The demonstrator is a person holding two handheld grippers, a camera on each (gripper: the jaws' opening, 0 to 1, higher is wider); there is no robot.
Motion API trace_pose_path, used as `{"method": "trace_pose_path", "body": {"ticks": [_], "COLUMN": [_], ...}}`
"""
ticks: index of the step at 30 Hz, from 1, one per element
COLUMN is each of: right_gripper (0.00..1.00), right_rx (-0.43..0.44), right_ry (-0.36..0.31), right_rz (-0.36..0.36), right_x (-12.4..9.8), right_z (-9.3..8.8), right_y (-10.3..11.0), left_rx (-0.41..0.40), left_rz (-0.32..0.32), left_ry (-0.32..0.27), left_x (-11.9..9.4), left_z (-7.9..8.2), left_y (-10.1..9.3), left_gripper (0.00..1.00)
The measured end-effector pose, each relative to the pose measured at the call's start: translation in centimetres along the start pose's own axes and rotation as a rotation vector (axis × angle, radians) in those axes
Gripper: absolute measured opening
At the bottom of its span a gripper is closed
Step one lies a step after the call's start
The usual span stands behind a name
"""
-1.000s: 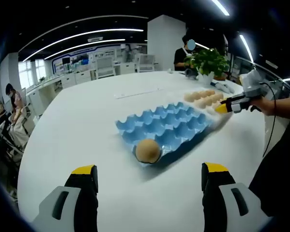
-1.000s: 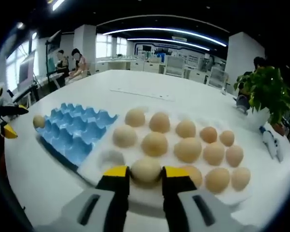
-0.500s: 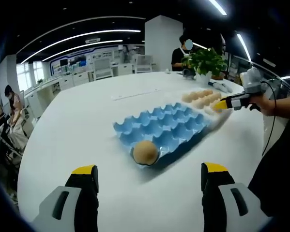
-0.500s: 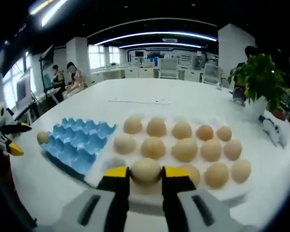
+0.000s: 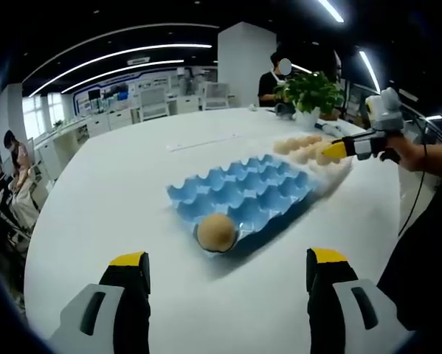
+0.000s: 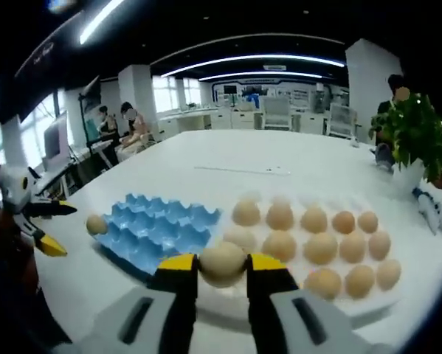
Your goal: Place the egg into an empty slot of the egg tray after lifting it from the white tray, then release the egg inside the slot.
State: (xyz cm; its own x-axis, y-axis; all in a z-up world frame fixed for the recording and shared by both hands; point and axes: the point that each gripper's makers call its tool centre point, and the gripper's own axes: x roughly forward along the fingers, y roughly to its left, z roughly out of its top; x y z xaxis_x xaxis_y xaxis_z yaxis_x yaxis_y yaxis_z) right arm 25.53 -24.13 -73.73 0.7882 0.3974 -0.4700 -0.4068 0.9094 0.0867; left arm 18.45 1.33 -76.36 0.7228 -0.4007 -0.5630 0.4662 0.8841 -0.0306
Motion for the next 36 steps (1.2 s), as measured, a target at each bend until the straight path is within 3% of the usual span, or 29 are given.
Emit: {"method": "trace_pose_path", "body": {"ticks": [13, 25, 30, 36], "right_gripper": [0.25, 0.25, 0.25, 0.25], "right_rx": [-0.127, -0.153, -0.195, -0.284], "right_ry": [0.010, 0.026, 0.033, 0.051], "right_rz": [0.237, 0.342, 0.405, 0.429], "right_x": [3.0, 5.0, 5.9, 7.2], "right_z": [0.6, 0.6, 0.4, -0.5], "right_y": [9.8, 14.2, 16.9, 18.4], "left_rx": [-0.005, -0.006, -0.006, -0.001], "left_rz": [0.014, 0.012, 0.011, 0.009], "left_ry": [0.002, 0.006, 0.002, 0.000], "left_x": [-0.2, -0.1, -0.1, -0.2], "left_z": [-0.1, -0.2, -0.1, 0.1], "left_y": [0.4, 0.2, 0.1, 0.0], "left_gripper": [0.87, 0.87, 0.87, 0.87]}}
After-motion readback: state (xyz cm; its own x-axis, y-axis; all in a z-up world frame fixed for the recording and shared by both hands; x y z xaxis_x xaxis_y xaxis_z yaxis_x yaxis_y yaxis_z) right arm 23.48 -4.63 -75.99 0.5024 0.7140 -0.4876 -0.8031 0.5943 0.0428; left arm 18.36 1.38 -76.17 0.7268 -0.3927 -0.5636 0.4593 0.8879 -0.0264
